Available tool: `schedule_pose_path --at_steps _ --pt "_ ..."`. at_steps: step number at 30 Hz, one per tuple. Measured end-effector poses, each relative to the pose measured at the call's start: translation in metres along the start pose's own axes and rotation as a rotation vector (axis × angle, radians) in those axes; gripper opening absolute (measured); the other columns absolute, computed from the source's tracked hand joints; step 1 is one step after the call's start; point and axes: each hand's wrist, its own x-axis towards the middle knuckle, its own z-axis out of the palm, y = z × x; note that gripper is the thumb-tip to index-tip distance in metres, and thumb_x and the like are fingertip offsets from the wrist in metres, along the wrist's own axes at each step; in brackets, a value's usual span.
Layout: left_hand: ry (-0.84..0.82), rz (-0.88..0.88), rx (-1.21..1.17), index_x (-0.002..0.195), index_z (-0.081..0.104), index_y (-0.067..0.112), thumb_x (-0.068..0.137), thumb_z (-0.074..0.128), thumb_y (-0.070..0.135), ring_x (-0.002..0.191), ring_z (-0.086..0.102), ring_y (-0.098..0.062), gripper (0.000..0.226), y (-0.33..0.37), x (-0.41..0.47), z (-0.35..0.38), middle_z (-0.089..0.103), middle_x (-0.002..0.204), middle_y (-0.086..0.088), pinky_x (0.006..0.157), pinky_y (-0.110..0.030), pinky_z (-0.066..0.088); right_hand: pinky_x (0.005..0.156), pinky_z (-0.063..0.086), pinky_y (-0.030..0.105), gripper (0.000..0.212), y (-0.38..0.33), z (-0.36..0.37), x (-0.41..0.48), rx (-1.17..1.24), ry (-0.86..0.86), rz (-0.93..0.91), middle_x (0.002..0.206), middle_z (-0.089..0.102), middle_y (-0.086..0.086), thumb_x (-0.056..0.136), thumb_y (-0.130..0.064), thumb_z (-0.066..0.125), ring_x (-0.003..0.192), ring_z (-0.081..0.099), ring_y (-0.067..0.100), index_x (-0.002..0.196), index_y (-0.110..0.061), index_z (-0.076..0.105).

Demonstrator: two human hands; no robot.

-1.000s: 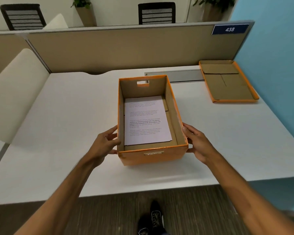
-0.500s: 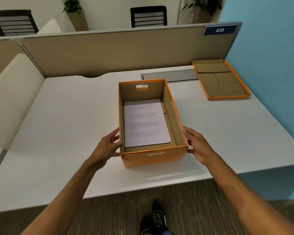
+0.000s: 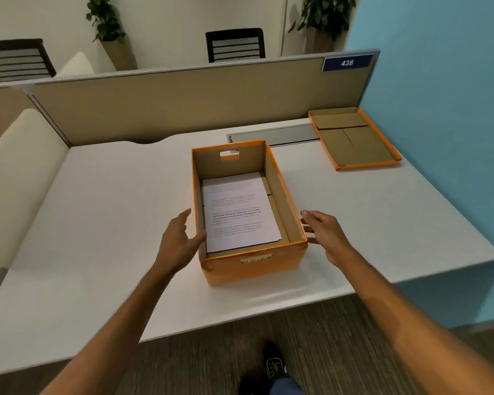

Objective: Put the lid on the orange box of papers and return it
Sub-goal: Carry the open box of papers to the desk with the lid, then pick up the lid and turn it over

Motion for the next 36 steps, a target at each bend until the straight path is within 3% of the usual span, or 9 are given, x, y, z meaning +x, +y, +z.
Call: schedule_pose_path --at_steps 4,17,20,30,36 --pt "0.026 0.116 0.039 0.151 0.034 0.019 0.089 0.068 0.038 0.139 0.042 -0.032 0.074 0.018 0.007 -0.001 0.039 0.156 -0.01 0.106 -0.052 0.043 0.089 0.056 0.04 0.034 -0.005 -0.01 0.004 -0.027 0.04 -0.052 0.12 0.068 0.003 0.099 -0.036 0.055 0.105 0.066 0.018 0.126 -0.018 0.065" --pt "0.005 0.31 -0.033 0.149 0.039 0.015 0.094 0.062 0.028 0.139 0.042 -0.025 0.061 0.113 0.043 0.051 0.041 0.155 -0.008 0.112 -0.05 0.039 0.092 0.056 0.041 0.033 -0.033 -0.07 0.045 -0.064 0.103 -0.146 0.118 0.069 0.004 0.098 -0.023 0.058 0.107 0.066 0.02 0.13 -0.015 0.064" --pt "-0.04 0.331 -0.087 0.149 0.039 0.014 0.094 0.061 0.027 0.137 0.045 -0.025 0.06 0.141 0.056 0.075 0.04 0.155 -0.01 0.11 -0.043 0.042 0.096 0.055 0.043 0.033 -0.04 -0.094 0.068 -0.108 0.108 -0.167 0.122 0.069 0.006 0.098 -0.021 0.059 0.11 0.065 0.021 0.129 -0.014 0.065" --pt "-0.124 0.286 -0.189 0.146 0.044 0.013 0.095 0.061 0.022 0.132 0.051 -0.025 0.054 0.237 0.126 0.186 0.046 0.151 -0.01 0.102 -0.031 0.045 0.101 0.051 0.045 0.034 -0.052 -0.19 0.179 -0.304 0.104 -0.229 0.123 0.069 0.007 0.095 -0.021 0.062 0.111 0.063 0.021 0.128 -0.013 0.066" --pt "-0.195 0.187 -0.163 0.144 0.046 0.011 0.093 0.062 0.024 0.125 0.057 -0.027 0.055 0.275 0.181 0.257 0.052 0.146 -0.011 0.094 -0.03 0.047 0.092 0.045 0.025 0.039 -0.048 -0.229 0.256 -0.445 0.059 -0.251 0.127 0.067 0.01 0.093 -0.016 0.065 0.111 0.062 0.018 0.131 -0.006 0.064"
